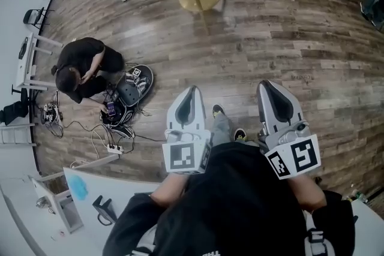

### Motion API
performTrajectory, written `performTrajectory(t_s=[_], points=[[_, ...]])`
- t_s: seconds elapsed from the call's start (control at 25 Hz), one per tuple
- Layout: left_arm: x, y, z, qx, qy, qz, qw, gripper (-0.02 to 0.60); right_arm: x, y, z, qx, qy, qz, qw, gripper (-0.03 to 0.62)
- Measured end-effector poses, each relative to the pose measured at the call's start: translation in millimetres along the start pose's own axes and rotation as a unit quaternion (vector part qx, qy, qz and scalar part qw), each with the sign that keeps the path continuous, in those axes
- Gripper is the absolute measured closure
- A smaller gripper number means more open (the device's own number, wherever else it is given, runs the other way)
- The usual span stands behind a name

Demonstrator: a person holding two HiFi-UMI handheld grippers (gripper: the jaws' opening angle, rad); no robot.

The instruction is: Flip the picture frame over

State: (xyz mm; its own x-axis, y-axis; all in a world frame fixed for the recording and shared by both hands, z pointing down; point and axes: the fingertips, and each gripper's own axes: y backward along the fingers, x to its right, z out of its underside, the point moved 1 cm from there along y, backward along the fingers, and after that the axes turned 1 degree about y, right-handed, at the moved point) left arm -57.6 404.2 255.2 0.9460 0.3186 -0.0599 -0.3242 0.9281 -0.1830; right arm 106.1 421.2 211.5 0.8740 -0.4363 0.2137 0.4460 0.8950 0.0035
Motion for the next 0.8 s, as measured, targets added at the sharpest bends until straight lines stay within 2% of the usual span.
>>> performTrajectory(t_s=[0.16, 0.32, 0.8], points=[[-24.5, -33.6, -13.2, 0.016, 0.012, 0.008, 0.9998, 0.558, 6.6, -43.7, -7.1, 0.005, 0.006, 0.005, 1.000, 0.566], [-50.7, -61.9, -18.8, 0.021, 0.007, 0.018, 0.9996, 0.558, 7.1, -83.3, -7.4, 0.003, 0.014, 0.007, 1.000, 0.568], [-125.0, -113.5, -14.2, 0.006, 0.020, 0.027, 0.9994, 0.558, -10.8, -166.0, 5.9, -0.020, 0.021, 0.013, 0.999, 0.568]])
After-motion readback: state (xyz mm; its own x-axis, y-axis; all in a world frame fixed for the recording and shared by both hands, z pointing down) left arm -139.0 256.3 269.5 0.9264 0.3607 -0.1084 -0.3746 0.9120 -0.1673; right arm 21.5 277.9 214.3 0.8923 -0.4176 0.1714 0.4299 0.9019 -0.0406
